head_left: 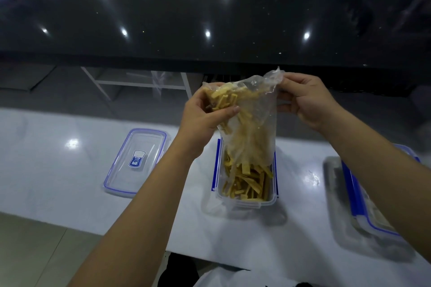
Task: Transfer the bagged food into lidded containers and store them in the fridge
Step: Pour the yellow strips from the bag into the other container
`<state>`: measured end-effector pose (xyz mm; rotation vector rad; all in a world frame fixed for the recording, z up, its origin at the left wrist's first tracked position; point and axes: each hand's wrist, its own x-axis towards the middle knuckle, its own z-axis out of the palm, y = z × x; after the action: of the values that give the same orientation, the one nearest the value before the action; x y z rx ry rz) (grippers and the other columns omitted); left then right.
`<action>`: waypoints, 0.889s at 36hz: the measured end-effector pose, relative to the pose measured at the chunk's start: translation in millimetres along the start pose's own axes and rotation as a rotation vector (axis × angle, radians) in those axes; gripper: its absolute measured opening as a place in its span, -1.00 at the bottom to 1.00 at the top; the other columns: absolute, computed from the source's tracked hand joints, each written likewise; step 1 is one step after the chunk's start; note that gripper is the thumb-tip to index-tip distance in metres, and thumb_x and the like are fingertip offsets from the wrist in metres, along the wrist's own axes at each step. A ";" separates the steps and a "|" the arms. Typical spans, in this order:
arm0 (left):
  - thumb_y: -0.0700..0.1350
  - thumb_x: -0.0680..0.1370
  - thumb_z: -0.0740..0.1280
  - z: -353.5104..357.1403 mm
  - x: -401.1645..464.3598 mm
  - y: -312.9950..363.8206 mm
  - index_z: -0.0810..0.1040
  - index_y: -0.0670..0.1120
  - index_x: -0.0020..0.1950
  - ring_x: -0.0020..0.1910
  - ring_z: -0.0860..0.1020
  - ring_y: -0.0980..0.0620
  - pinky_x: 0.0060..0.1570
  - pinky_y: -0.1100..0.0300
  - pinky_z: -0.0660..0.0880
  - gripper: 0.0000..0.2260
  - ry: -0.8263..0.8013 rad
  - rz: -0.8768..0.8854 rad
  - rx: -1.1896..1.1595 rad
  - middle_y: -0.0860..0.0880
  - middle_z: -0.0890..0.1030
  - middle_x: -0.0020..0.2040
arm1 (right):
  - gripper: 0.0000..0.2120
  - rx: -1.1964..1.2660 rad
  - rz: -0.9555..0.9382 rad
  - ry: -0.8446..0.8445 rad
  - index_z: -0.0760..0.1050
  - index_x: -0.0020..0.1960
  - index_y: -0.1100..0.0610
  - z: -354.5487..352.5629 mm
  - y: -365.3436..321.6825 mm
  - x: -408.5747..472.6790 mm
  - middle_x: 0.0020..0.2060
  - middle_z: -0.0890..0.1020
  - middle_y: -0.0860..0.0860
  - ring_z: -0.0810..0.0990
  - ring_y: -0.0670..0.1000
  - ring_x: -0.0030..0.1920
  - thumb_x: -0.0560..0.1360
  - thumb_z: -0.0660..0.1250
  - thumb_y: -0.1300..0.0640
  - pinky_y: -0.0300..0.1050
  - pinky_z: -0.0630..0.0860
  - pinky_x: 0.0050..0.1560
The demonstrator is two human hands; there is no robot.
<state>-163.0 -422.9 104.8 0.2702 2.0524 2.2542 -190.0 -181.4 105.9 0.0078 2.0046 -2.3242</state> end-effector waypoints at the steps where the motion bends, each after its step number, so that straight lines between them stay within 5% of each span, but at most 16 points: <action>1: -0.26 0.41 0.56 0.0 -0.1 0.5 0.60 0.07 0.12 0.03 0.67 0.11 -0.06 0.24 0.61 -0.62 0.001 0.000 0.000 0.16 0.69 -0.05 | -0.83 0.008 -0.009 0.007 0.70 0.08 0.10 0.2 -2.3 0.1 -0.06 0.73 0.14 0.71 0.12 -0.10 0.57 0.37 0.10 0.04 0.65 -0.15; 10: -0.27 0.41 0.56 -1.1 -1.5 1.5 0.61 0.09 0.14 0.06 0.66 0.08 -0.03 0.19 0.62 -0.60 0.019 0.003 -0.014 0.13 0.68 -0.02 | -0.75 0.007 -0.030 -0.021 0.64 0.19 0.17 5.7 -16.9 -5.6 0.11 0.69 0.23 0.68 0.22 0.09 0.59 0.32 0.09 0.11 0.66 -0.07; 14: -0.26 0.41 0.57 -2.0 -3.2 -1.1 0.60 0.07 0.16 0.11 0.66 0.01 0.02 0.10 0.64 -0.59 0.041 -0.011 -0.017 0.04 0.66 0.05 | -0.74 0.017 -0.063 0.001 0.63 0.19 0.22 11.5 -21.8 -9.8 0.03 0.71 0.21 0.70 0.20 0.03 0.59 0.33 0.12 0.08 0.66 -0.11; 19: -0.25 0.39 0.58 -3.0 -5.3 -2.5 0.62 0.09 0.15 0.14 0.65 -0.06 0.04 0.07 0.64 -0.59 0.030 -0.006 -0.030 0.01 0.67 0.07 | -0.78 0.041 -0.093 -0.003 0.65 0.15 0.22 13.0 -28.5 -12.2 0.06 0.69 0.25 0.65 0.29 0.14 0.60 0.33 0.15 0.21 0.63 0.07; 27: -0.24 0.39 0.59 -7.3 -5.6 -3.1 0.64 0.13 0.10 0.10 0.67 0.02 -0.04 0.18 0.62 -0.61 0.052 0.019 -0.039 0.06 0.69 0.03 | -0.83 0.047 -0.141 -0.001 0.70 0.04 0.12 7.8 -24.7 -12.4 0.01 0.73 0.17 0.70 0.19 0.07 0.58 0.35 0.11 0.10 0.67 -0.03; 32: -0.21 0.39 0.58 -7.9 -11.4 -23.8 0.62 0.05 0.16 0.09 0.68 -0.03 -0.03 0.16 0.63 -0.61 0.053 -0.062 -0.027 0.01 0.70 0.04 | -0.73 -0.089 0.054 -0.121 0.68 0.10 0.01 -8.3 22.8 -15.5 0.06 0.72 0.06 0.71 0.11 0.06 0.41 0.49 0.00 -0.01 0.67 -0.03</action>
<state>-154.7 -430.4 79.6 0.1446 2.0245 2.2741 -173.6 -175.8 83.0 -0.0804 2.0209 -2.1465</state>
